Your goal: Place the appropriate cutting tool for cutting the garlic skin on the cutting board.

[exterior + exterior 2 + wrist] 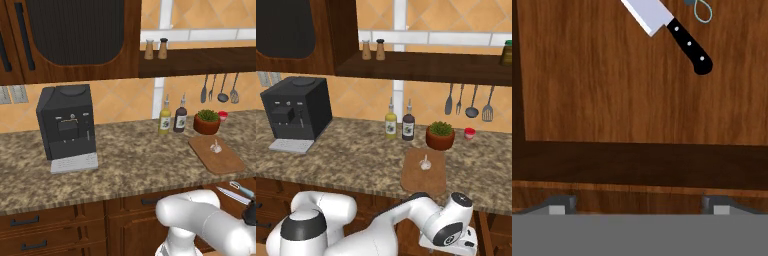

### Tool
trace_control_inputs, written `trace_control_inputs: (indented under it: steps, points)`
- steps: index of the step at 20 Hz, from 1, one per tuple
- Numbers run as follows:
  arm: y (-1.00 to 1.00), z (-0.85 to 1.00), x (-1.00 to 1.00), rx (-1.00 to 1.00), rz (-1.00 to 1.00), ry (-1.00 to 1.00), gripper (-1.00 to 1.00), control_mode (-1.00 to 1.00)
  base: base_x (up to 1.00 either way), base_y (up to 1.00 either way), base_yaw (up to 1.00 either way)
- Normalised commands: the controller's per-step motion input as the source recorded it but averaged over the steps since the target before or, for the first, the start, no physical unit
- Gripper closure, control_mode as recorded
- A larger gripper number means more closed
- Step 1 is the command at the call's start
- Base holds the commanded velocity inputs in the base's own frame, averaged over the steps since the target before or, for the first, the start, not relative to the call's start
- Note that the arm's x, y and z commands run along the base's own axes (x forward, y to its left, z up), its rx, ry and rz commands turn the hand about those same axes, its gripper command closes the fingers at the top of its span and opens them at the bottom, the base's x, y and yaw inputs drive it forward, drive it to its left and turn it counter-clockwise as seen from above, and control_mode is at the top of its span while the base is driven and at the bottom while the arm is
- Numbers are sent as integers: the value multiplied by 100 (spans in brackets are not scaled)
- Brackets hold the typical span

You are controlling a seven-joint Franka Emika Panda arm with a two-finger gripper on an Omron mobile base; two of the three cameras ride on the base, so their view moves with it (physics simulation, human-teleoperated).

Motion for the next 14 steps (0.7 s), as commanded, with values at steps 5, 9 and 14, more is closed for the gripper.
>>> trace_control_inputs:
  steps: [5, 9, 14]
  points:
    - [0, 0, -26, 0, 5, 0, -100, -100, 0, 0, 0]
    - [1, 0, 0, 0, 4, 0, -100, -100, 0, 0, 0]
    - [5, 26, -28, 0, 7, -1, -100, -100, 0, 0, 0]
